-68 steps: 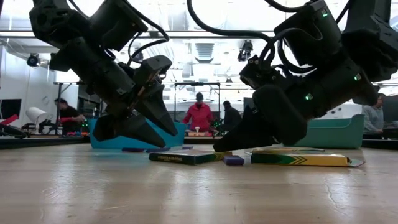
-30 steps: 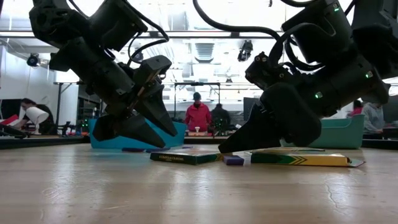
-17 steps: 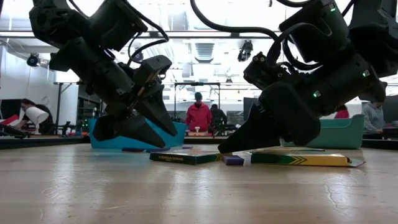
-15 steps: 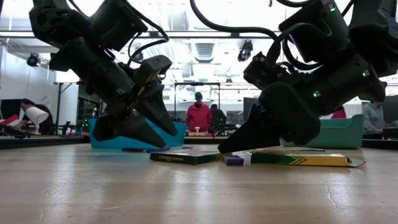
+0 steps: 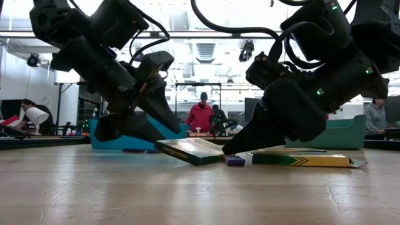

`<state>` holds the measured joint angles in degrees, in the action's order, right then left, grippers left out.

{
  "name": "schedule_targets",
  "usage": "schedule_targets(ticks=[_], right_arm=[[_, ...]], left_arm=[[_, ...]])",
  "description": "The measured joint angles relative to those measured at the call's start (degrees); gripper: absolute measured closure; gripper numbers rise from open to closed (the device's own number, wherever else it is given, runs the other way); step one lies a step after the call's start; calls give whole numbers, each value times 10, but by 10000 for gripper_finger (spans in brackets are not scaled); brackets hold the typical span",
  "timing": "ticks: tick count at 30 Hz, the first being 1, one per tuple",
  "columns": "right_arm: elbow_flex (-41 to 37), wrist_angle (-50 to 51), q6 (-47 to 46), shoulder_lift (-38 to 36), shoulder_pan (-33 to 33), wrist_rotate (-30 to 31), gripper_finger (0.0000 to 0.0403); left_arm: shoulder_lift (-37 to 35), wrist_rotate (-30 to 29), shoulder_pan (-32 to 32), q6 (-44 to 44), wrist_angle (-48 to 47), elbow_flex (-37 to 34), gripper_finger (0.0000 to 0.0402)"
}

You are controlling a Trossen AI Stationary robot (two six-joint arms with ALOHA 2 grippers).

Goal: Pick & Place School Supplies
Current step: Put the yellow crayon box into the blue bin

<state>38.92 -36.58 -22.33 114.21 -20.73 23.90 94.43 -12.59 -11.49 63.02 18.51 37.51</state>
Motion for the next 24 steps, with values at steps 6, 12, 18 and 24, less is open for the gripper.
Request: schedule_targets(ticks=[6, 12, 18, 24], right_arm=[[0, 0, 0, 0, 0, -2, 351], [-1, 0, 0, 0, 0, -2, 351], [2, 1, 1, 0, 0, -3, 351], [2, 2, 2, 0, 0, -3, 351]], left_arm=[[0, 2, 0, 0, 0, 3, 225], [5, 2, 0, -2, 9, 3, 225], [70, 53, 2, -2, 86, 10, 225], [107, 82, 9, -5, 95, 40, 225]])
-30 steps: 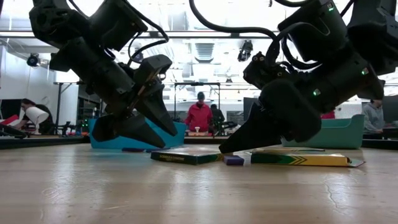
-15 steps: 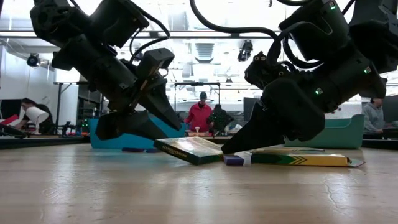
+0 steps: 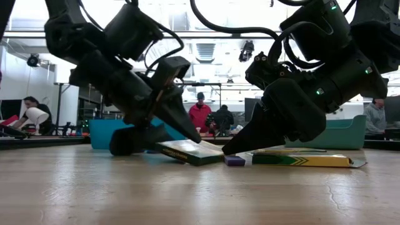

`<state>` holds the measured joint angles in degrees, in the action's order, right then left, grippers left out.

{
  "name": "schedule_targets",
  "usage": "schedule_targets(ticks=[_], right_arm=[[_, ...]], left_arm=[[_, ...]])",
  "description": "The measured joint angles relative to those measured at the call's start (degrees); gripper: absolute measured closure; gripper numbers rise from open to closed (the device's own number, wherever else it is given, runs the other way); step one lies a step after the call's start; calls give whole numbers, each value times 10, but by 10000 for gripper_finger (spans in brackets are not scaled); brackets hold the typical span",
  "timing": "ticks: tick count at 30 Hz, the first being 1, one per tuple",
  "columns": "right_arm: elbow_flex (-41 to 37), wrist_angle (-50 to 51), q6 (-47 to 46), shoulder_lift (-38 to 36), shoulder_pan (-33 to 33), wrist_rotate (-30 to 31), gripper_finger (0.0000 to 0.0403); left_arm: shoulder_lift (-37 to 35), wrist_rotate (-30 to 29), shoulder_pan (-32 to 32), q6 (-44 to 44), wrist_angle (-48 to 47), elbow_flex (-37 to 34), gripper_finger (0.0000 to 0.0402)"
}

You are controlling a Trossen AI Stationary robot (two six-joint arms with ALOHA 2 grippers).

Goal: Pick & Place School Supplies
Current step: Put the yellow crayon box into the blue bin

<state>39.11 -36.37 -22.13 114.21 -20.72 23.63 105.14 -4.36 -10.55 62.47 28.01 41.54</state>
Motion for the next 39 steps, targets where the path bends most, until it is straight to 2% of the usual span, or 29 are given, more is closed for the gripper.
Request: schedule_targets(ticks=[17, 30, 39], right_arm=[[1, 1, 1, 0, 0, 3, 351], [1, 1, 1, 0, 0, 3, 351], [1, -4, 15, -5, -1, 4, 351]], left_arm=[[-3, 9, 1, -2, -8, 4, 230], [-3, 20, 4, 14, -8, 4, 329], [-2, 23, 6, 19, -9, 3, 352]])
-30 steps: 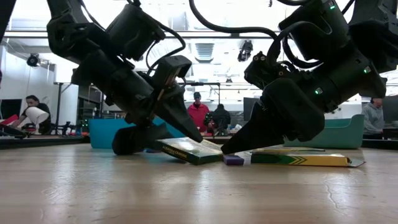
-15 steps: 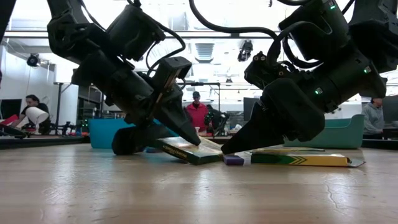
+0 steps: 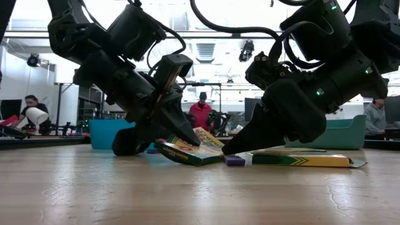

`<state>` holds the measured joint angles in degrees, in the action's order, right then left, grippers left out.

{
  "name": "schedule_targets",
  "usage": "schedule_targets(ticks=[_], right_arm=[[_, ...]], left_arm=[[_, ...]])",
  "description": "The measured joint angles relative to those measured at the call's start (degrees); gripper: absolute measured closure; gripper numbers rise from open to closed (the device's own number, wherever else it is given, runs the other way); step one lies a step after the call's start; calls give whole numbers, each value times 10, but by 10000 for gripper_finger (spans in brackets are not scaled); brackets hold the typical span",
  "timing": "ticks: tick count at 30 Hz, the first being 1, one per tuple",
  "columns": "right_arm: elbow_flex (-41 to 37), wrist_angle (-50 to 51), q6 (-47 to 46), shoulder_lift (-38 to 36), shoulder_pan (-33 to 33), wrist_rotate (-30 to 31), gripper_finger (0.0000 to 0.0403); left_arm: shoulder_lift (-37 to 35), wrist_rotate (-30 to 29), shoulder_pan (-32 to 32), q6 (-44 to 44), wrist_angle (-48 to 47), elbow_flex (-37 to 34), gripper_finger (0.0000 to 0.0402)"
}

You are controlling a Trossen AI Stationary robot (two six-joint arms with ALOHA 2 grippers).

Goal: Pick & Place School Supplies
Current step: Put the yellow crayon box into the blue bin

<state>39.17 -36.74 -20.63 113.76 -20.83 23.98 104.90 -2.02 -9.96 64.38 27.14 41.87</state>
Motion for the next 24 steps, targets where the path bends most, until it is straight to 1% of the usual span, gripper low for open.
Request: schedule_targets(ticks=[3, 6, 10, 17, 20, 24], right_arm=[[0, 8, 28, -21, -6, -1, 351], [-4, 25, 59, -55, -16, -12, 351], [-2, 25, 85, -108, -24, -9, 351], [-3, 107, 79, -174, -36, -3, 351], [-4, 139, 72, -182, -37, 7, 351], [-5, 144, 65, -185, -44, 38, 351]], left_arm=[[0, 0, 0, 0, 1, 0, 350], [0, -1, 1, 0, 1, 0, 349], [0, -2, 1, 0, 1, 0, 349], [0, -5, 1, 0, 3, 0, 349], [-1, -5, 2, -2, 4, 0, 353], [-2, -5, 4, -6, 10, -1, 353]])
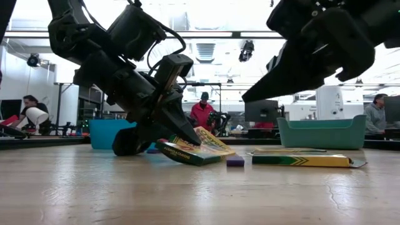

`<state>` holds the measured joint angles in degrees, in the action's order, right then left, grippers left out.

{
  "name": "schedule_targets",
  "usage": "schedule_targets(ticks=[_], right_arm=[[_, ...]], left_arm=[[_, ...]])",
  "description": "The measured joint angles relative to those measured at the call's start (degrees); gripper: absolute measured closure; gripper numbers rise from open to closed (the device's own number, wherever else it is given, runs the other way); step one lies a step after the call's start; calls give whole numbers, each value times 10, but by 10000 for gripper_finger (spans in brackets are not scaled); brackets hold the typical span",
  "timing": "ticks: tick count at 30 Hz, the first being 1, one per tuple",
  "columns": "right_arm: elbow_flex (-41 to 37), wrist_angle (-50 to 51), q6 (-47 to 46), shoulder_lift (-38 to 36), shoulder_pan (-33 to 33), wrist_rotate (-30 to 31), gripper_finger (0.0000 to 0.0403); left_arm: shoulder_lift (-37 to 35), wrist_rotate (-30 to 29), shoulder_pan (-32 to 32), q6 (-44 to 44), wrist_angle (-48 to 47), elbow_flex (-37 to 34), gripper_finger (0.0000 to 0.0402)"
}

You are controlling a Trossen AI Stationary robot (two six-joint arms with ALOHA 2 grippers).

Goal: Pick & Place School Supplies
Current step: Put the yellow crayon box into the blue bin

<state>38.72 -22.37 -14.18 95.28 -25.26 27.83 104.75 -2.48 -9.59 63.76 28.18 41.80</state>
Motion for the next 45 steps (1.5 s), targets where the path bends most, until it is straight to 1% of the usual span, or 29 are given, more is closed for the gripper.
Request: schedule_targets(ticks=[8, 17, 30, 34, 37, 42, 45], right_arm=[[-1, 35, -23, 1, 0, 9, 351], [-1, 38, -24, 1, 0, 9, 351], [-2, 42, -24, 1, 0, 9, 351], [-2, 42, -24, 1, 0, 9, 351], [-2, 42, -24, 1, 0, 9, 351], [-2, 42, -24, 1, 0, 9, 351], [-2, 42, -24, 1, 0, 9, 351]], left_arm=[[-17, 1, 2, -18, 1, -1, 354], [-75, -2, 5, -56, -1, -1, 354], [-139, -28, 10, -107, -15, -1, 354], [-169, -47, 16, -129, -45, -1, 354], [-203, -84, 21, -147, -92, -1, 354], [-278, -173, 31, -171, -185, -1, 353], [-325, -194, 46, -171, -233, 0, 353]])
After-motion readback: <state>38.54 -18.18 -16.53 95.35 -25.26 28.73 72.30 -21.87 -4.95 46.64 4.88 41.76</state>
